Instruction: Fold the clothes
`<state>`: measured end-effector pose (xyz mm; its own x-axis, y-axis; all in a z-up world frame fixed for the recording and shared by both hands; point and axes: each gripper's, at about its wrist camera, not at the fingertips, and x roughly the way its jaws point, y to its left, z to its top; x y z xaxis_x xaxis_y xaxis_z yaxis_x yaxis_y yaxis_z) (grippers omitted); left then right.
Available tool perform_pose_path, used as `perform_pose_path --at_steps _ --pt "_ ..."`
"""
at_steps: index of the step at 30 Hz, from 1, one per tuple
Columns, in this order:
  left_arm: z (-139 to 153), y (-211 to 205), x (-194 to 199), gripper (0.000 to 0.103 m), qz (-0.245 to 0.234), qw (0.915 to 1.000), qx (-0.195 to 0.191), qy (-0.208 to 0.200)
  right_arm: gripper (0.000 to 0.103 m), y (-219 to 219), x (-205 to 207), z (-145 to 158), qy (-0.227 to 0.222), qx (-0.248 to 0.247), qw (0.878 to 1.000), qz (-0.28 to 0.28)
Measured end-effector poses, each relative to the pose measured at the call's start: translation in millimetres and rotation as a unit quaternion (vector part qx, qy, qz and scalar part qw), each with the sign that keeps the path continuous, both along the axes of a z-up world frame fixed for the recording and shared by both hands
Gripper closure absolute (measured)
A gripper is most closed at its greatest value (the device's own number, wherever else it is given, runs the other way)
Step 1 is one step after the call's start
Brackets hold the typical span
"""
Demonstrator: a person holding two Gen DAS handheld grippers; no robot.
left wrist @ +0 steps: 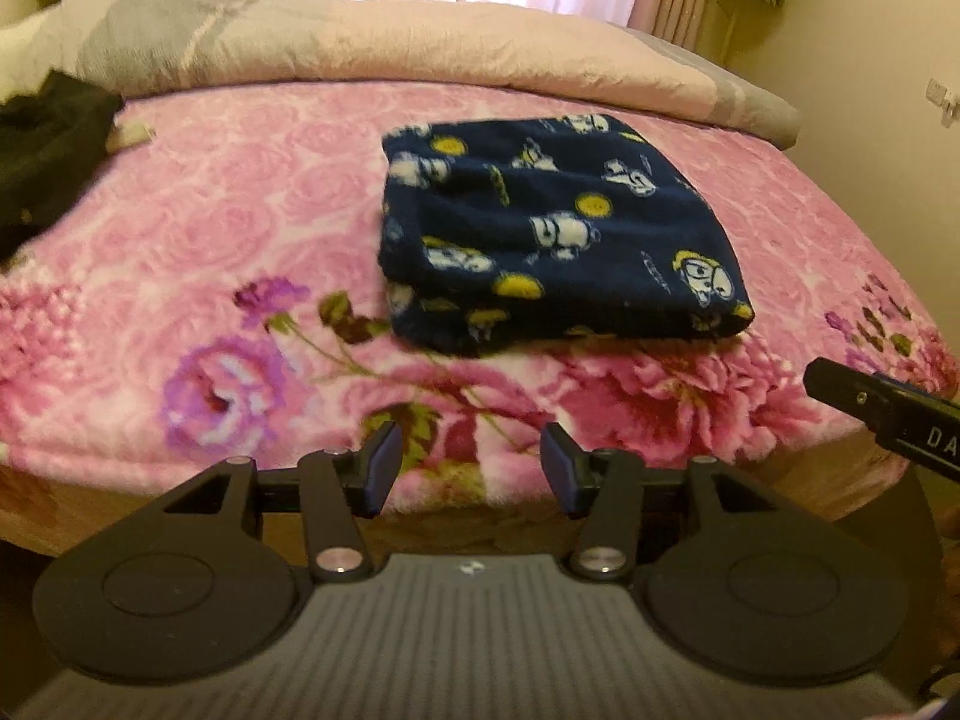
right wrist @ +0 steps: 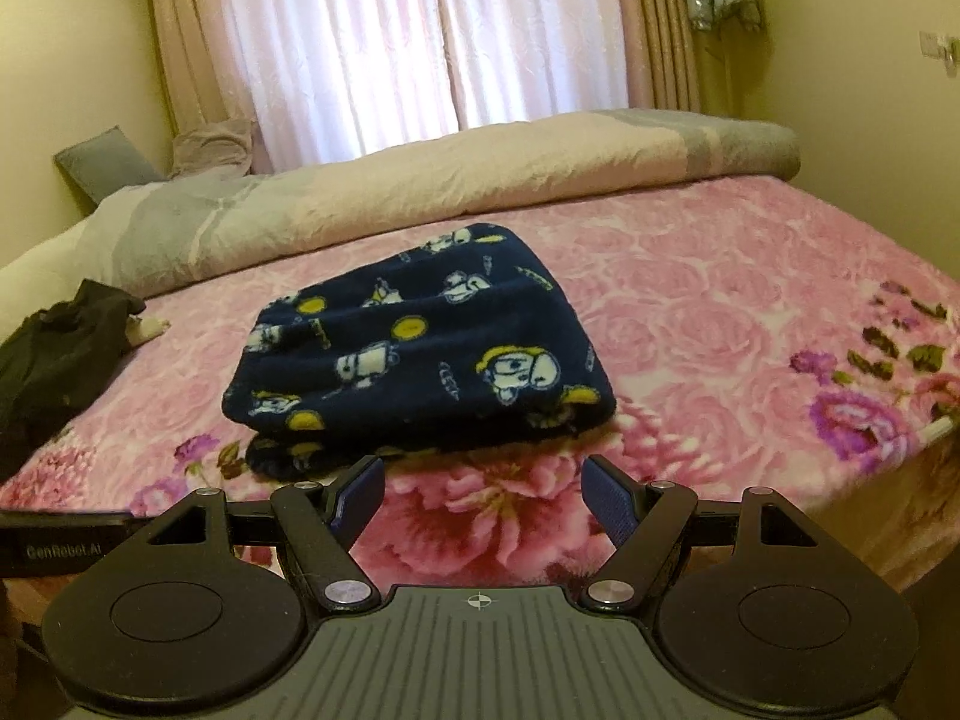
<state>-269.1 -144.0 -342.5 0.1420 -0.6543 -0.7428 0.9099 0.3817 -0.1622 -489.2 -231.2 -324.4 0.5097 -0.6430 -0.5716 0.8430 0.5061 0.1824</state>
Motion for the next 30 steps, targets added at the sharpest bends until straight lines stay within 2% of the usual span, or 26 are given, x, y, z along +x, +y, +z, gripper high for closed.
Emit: perform_pose_path --at_steps 3,5,7,9,12,14,16,18,22,24,27,30 --pt "-20.7 -6.0 7.4 0.050 0.009 0.9999 0.006 0.012 0.028 -11.6 -2.4 -17.0 -0.017 0.018 1.000 -0.010" --pt "-35.1 -11.1 14.3 0.050 0.018 0.9994 0.017 0.025 0.028 -23.9 -2.6 -35.6 -0.027 0.046 0.998 -0.020" --pt "-43.2 -15.6 24.4 0.050 0.026 0.9986 0.009 0.046 0.028 -36.0 -0.2 -53.5 -0.031 0.076 0.996 -0.026" --pt "-44.1 -23.9 37.8 0.052 0.037 0.9971 -0.014 0.065 0.028 -49.7 3.3 -63.2 -0.033 0.093 0.995 -0.028" --pt "-33.0 -44.4 58.9 0.052 0.043 0.9940 -0.067 0.076 0.028 -73.7 9.4 -63.2 -0.057 0.087 0.994 -0.020" --pt "-21.5 -66.6 72.6 0.052 0.041 0.9917 -0.097 0.073 0.028 -92.7 16.1 -59.5 -0.068 0.077 0.995 -0.012" --pt "-7.9 -94.5 84.9 0.052 0.037 0.9912 -0.110 0.064 0.028 -116.5 24.1 -54.7 -0.076 0.069 0.995 -0.007" --pt "5.1 -124.1 96.0 0.054 0.024 0.9931 -0.096 0.063 0.028 -140.3 28.3 -50.5 -0.092 0.079 0.993 -0.007" --pt "35.1 -174.6 111.0 0.060 -0.003 0.9981 -0.024 0.056 0.028 -175.6 24.2 -38.4 -0.106 0.143 0.984 -0.032" --pt "53.6 -192.3 114.0 0.061 -0.004 0.9985 0.005 0.055 0.028 -187.1 18.3 -26.1 -0.098 0.185 0.976 -0.055" --pt "90.4 -212.0 117.9 0.062 -0.016 0.9975 0.027 0.063 0.028 -196.4 5.6 -1.0 -0.097 0.231 0.964 -0.083" --pt "123.5 -231.9 118.2 0.061 -0.044 0.9970 0.049 0.042 0.028 -202.0 -8.3 30.2 -0.100 0.264 0.953 -0.111"
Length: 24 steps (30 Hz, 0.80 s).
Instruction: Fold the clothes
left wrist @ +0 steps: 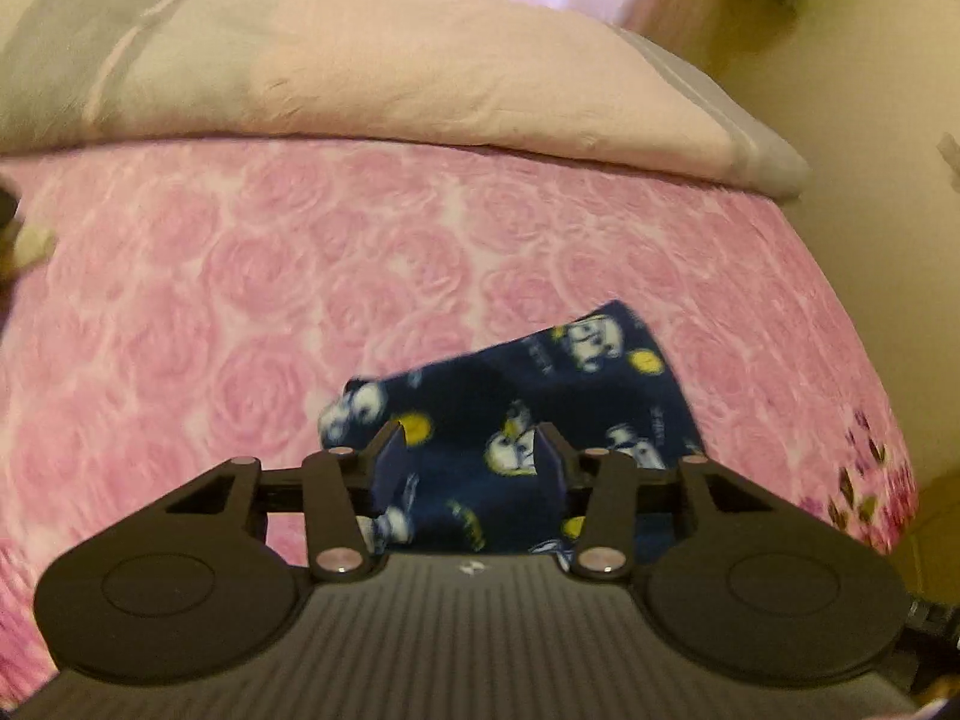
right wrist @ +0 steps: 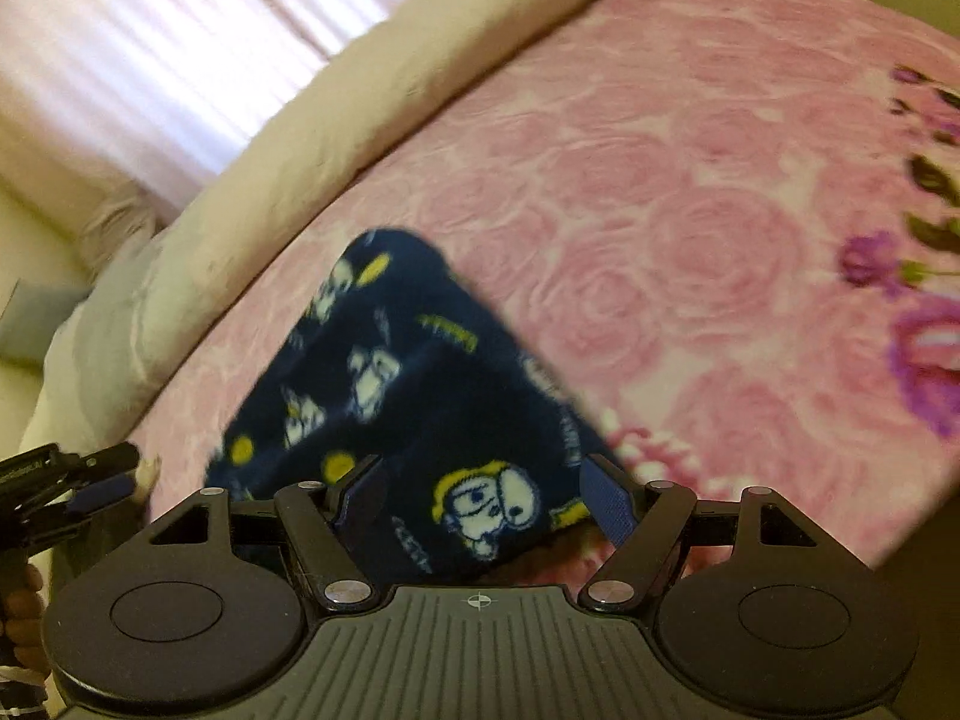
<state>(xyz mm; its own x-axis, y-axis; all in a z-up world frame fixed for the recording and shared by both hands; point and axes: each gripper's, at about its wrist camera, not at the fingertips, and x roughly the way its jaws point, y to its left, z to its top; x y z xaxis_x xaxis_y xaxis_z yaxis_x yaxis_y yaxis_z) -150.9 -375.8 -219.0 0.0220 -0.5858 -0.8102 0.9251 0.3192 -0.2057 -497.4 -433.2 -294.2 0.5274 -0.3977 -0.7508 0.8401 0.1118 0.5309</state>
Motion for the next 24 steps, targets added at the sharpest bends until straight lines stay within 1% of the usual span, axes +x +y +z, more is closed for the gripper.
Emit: perform_pose_path --at_steps 2,4,5,7,9,11,13,15,19,21,24 --pt "13.7 -11.0 5.5 0.058 -0.020 0.9998 0.001 -0.001 0.028 -1.9 -9.1 19.0 -0.004 0.020 1.000 -0.022" --pt "24.1 -21.8 13.7 0.058 -0.039 0.9992 0.001 0.003 0.028 -3.1 -13.4 33.6 -0.011 0.030 0.999 -0.037" --pt "24.8 -27.8 20.7 0.058 -0.045 0.9990 0.002 0.005 0.028 -1.3 -16.0 40.2 -0.010 0.029 0.998 -0.051" --pt "23.1 -40.9 35.4 0.058 -0.055 0.9984 0.008 0.013 0.028 5.2 -17.7 48.8 -0.009 0.027 0.997 -0.078" --pt "15.5 -54.4 48.0 0.058 -0.085 0.9957 0.024 0.027 0.028 17.0 -16.5 54.1 -0.003 0.027 0.993 -0.117" --pt "6.6 -68.1 60.0 0.058 -0.119 0.9910 0.043 0.044 0.028 32.6 -13.1 57.2 -0.006 0.030 0.987 -0.155" --pt "-6.9 -78.5 69.8 0.058 -0.172 0.9819 0.060 0.053 0.028 55.5 -3.2 52.9 -0.013 0.038 0.978 -0.205" --pt "-22.6 -84.5 79.5 0.058 -0.214 0.9723 0.080 0.048 0.028 79.1 11.6 40.8 -0.030 0.056 0.965 -0.255" --pt "-51.3 -92.3 95.0 0.056 -0.264 0.9566 0.114 0.046 0.028 117.0 57.6 2.9 -0.084 0.110 0.939 -0.316" --pt "-66.5 -95.9 99.6 0.056 -0.285 0.9487 0.127 0.050 0.028 130.1 78.0 -14.1 -0.097 0.123 0.931 -0.329" --pt "-86.3 -104.2 103.7 0.056 -0.304 0.9412 0.136 0.060 0.028 145.5 98.3 -36.9 -0.114 0.141 0.920 -0.348"
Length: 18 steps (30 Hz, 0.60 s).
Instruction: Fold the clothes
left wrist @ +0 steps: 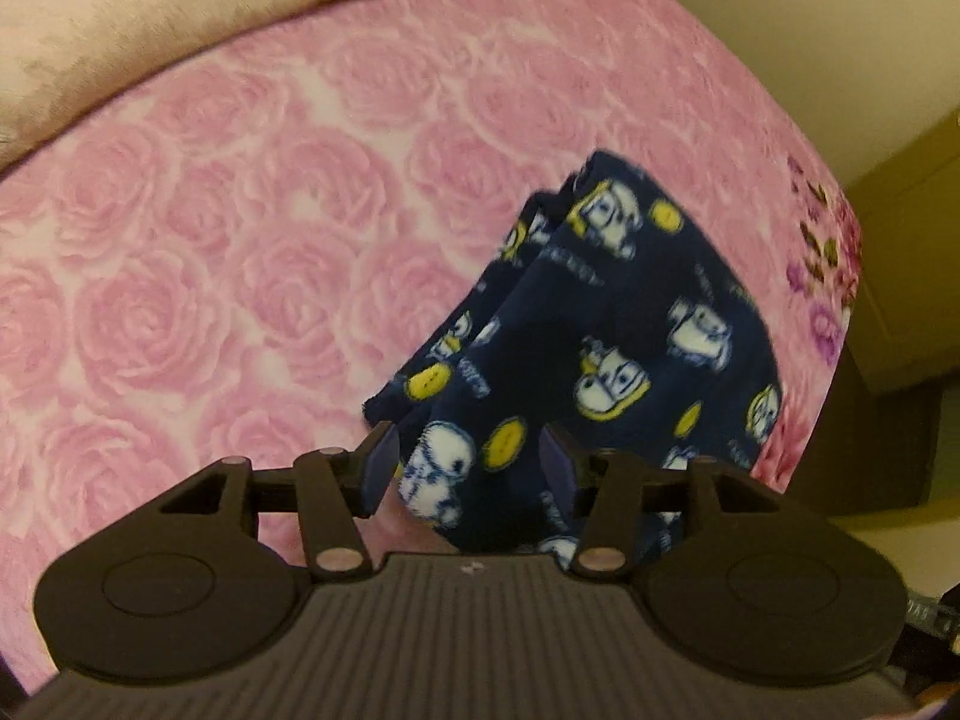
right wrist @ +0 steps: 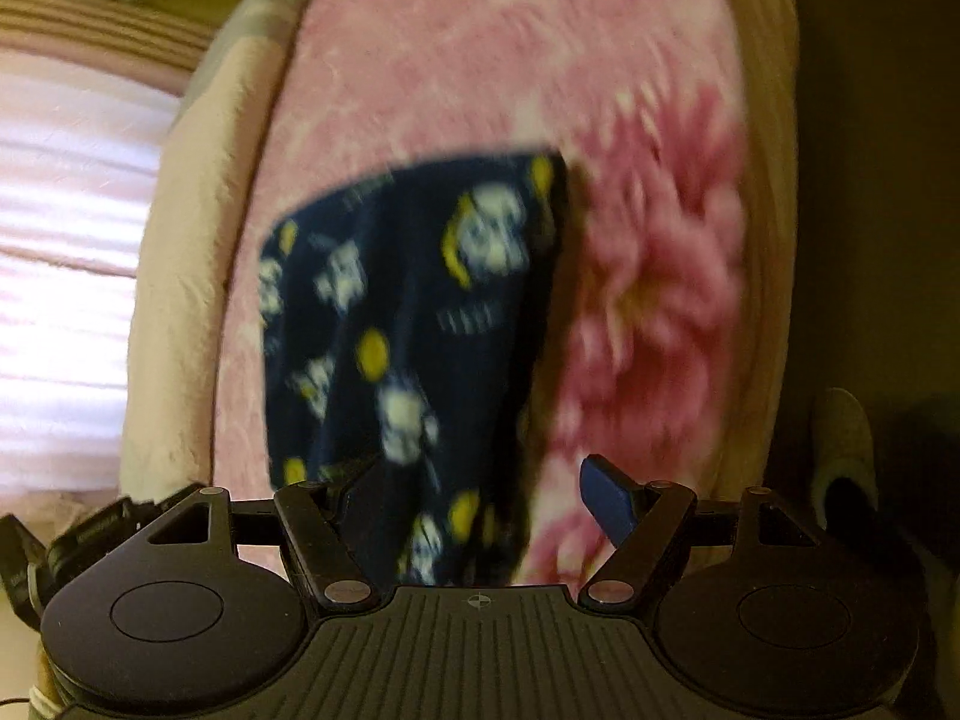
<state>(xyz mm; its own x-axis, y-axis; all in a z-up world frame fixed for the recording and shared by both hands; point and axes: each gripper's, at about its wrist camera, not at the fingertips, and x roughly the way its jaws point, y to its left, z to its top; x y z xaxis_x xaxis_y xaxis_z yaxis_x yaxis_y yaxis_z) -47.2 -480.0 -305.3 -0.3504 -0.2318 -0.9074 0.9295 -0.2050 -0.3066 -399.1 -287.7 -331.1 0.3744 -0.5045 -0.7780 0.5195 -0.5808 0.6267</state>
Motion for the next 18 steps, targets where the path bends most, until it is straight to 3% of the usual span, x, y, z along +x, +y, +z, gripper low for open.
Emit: perform_pose_path --at_steps 7,14,15,18 --pt "-32.9 -26.1 0.5 0.051 -0.055 0.9980 0.009 0.031 0.028 15.3 19.8 -41.8 -0.037 -0.025 0.996 -0.079" --pt "-53.5 -35.1 -2.9 0.050 -0.122 0.9908 0.008 0.058 0.029 22.0 41.9 -71.3 -0.053 -0.052 0.992 -0.101" --pt "-57.2 -35.8 -3.4 0.051 -0.128 0.9901 0.008 0.057 0.035 22.4 44.4 -74.0 -0.053 -0.054 0.992 -0.101" --pt "-67.4 -37.9 -1.8 0.071 -0.146 0.9865 0.005 0.073 0.045 23.2 51.7 -83.0 -0.054 -0.061 0.992 -0.101"
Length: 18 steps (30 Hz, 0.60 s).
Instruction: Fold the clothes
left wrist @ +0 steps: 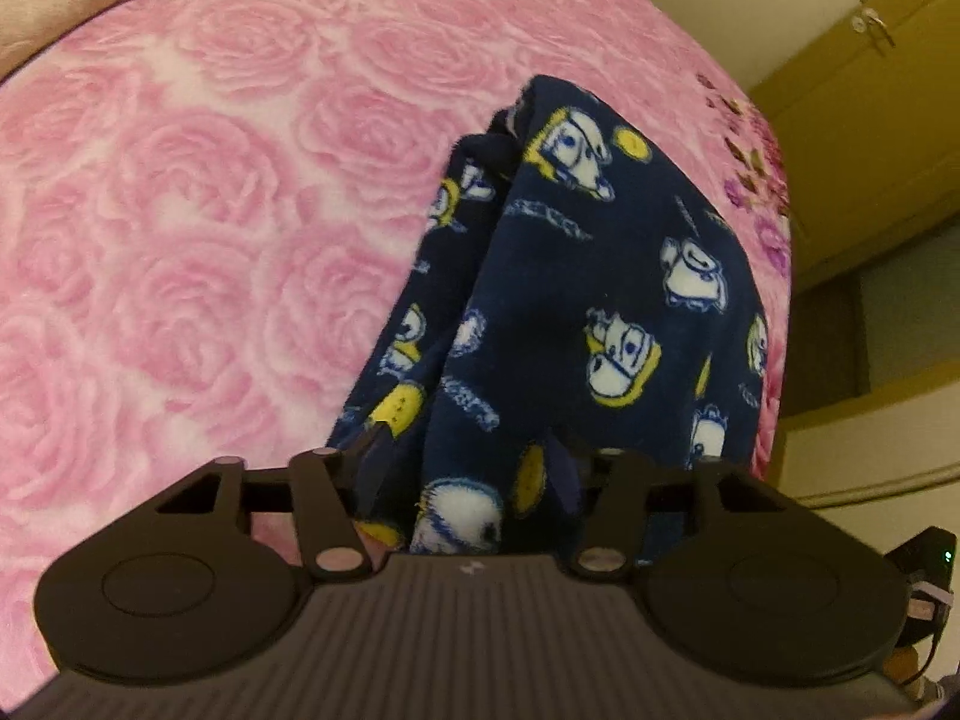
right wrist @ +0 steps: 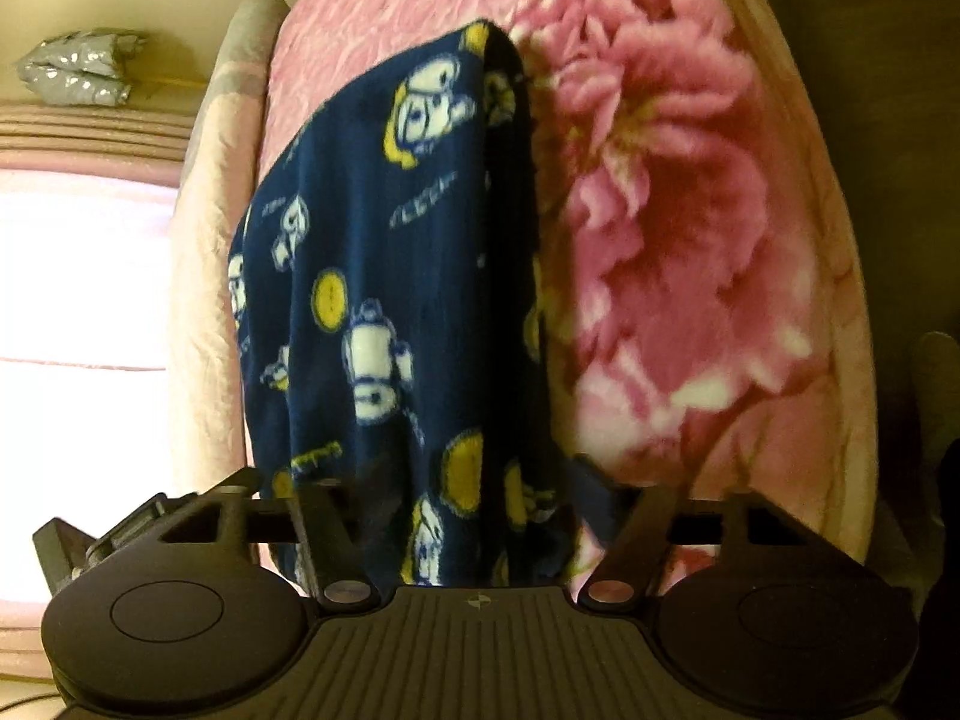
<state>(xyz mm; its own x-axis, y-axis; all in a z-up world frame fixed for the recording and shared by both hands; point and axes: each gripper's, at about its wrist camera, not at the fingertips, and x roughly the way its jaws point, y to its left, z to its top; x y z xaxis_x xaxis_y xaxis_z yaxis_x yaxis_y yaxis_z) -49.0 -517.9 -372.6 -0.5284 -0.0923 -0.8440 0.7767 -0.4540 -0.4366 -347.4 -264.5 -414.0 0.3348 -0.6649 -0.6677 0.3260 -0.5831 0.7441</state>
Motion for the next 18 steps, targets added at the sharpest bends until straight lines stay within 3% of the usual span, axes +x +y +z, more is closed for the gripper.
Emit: perform_pose_path --at_steps 1,2,3,4,8,12,15,16,17,18 --pt "-2.8 -0.7 0.9 0.093 -0.006 1.0000 -0.001 0.007 0.048 0.9 2.2 -2.4 0.001 -0.004 1.000 -0.002" --pt "-4.0 -1.0 2.8 0.097 -0.009 0.9998 -0.005 0.016 0.066 2.3 3.3 -2.9 0.003 -0.009 1.000 -0.003" --pt "-4.1 -0.9 5.3 0.097 -0.010 0.9996 -0.011 0.024 0.095 3.4 3.8 -3.0 0.005 -0.018 1.000 -0.002" --pt "-3.5 -0.6 8.6 0.098 -0.011 0.9993 -0.019 0.031 0.100 4.5 4.2 -3.1 0.006 -0.028 1.000 -0.001" --pt "-6.8 -2.2 23.6 0.098 0.000 0.9983 -0.037 0.046 0.103 10.0 8.1 7.3 0.062 -0.028 0.998 0.017" --pt "-22.8 -1.7 22.1 0.093 -0.001 0.9992 -0.032 0.023 0.102 12.7 10.2 3.1 0.075 -0.010 0.997 0.021" --pt "-17.8 -5.4 20.0 0.078 0.001 0.9993 -0.034 0.014 0.102 10.2 10.3 6.5 0.082 -0.006 0.996 0.031" --pt "-14.0 -8.5 22.5 0.076 0.007 0.9994 -0.028 0.018 0.100 8.7 7.4 12.3 0.089 -0.001 0.995 0.037" --pt "-8.7 -12.5 25.4 0.074 0.012 0.9994 -0.020 0.026 0.071 7.1 4.3 18.6 0.098 0.003 0.994 0.042" --pt "-3.0 -16.7 28.2 0.073 0.017 0.9991 -0.010 0.037 0.032 5.6 1.2 24.8 0.106 0.007 0.993 0.048"
